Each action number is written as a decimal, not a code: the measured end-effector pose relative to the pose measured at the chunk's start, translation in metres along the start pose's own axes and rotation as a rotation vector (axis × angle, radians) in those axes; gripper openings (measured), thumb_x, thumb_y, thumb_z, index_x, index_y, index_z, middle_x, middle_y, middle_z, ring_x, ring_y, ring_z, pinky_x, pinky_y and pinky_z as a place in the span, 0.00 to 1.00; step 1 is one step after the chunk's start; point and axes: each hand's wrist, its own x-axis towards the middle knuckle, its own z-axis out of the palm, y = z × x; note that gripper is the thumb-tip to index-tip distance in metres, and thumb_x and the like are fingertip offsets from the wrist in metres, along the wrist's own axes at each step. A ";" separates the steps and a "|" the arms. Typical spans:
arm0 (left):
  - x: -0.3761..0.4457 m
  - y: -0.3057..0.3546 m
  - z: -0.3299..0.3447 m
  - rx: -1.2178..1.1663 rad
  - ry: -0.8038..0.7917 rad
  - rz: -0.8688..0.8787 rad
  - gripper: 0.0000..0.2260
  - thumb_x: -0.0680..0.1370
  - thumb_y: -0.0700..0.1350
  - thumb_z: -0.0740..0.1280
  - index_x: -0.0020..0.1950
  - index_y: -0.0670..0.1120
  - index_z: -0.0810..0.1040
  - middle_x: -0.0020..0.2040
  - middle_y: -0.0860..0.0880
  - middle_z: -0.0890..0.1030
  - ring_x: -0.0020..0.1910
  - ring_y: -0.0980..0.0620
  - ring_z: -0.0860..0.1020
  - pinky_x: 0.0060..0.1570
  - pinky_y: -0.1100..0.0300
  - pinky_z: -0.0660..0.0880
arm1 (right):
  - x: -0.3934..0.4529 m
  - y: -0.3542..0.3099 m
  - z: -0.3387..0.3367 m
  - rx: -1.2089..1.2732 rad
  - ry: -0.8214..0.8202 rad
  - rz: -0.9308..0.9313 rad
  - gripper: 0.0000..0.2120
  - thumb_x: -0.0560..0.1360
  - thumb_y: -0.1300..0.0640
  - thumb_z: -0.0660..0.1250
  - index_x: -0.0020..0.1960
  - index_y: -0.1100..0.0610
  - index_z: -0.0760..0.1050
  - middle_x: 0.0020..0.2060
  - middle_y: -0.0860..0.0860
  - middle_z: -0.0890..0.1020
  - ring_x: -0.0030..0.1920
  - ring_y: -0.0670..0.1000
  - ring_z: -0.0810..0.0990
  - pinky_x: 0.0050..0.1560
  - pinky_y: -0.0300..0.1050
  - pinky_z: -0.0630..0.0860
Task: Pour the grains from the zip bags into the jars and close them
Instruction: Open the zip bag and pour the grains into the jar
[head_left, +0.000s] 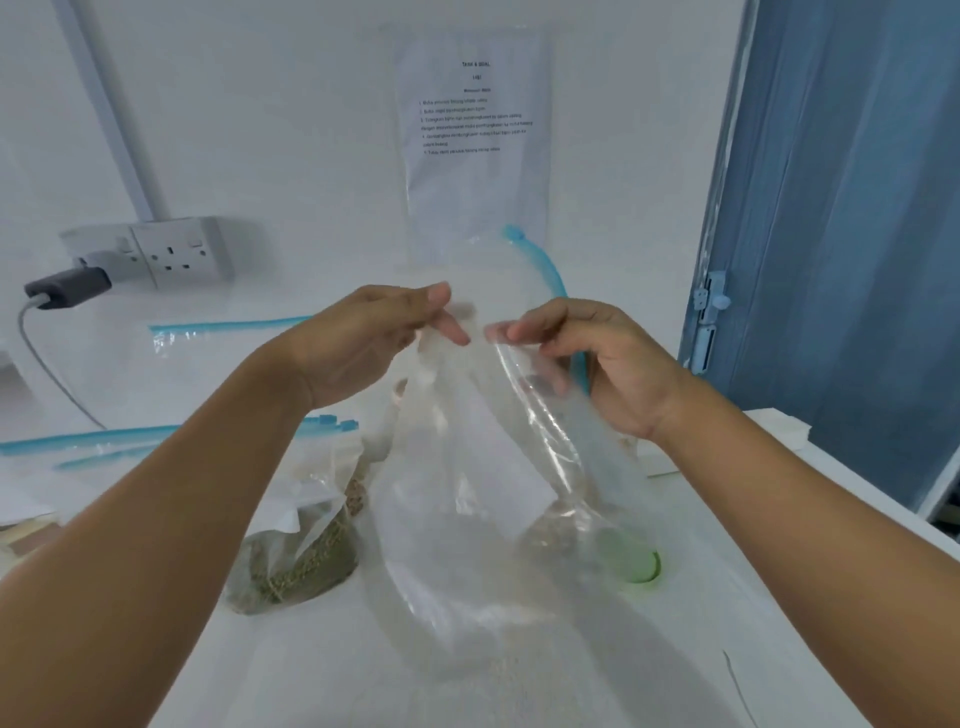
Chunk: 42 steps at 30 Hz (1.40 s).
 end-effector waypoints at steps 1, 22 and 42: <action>-0.002 -0.001 -0.002 0.011 -0.019 -0.019 0.26 0.66 0.69 0.78 0.44 0.47 0.89 0.64 0.46 0.84 0.69 0.47 0.78 0.75 0.50 0.66 | 0.000 0.000 -0.004 -0.042 -0.003 0.007 0.30 0.75 0.78 0.52 0.38 0.55 0.87 0.50 0.55 0.88 0.29 0.46 0.76 0.36 0.41 0.79; -0.028 -0.023 -0.007 -0.104 0.293 -0.086 0.12 0.82 0.35 0.65 0.57 0.46 0.86 0.60 0.48 0.86 0.53 0.57 0.80 0.53 0.63 0.76 | 0.005 0.037 -0.022 -0.706 0.479 -0.090 0.11 0.80 0.51 0.72 0.57 0.35 0.84 0.72 0.43 0.71 0.75 0.42 0.66 0.68 0.42 0.68; -0.055 -0.035 -0.066 -0.375 0.492 0.009 0.09 0.81 0.40 0.67 0.51 0.50 0.87 0.62 0.44 0.85 0.60 0.47 0.71 0.56 0.57 0.69 | 0.023 0.056 0.020 0.140 0.126 0.387 0.22 0.78 0.54 0.70 0.71 0.40 0.77 0.46 0.51 0.85 0.43 0.52 0.86 0.54 0.49 0.83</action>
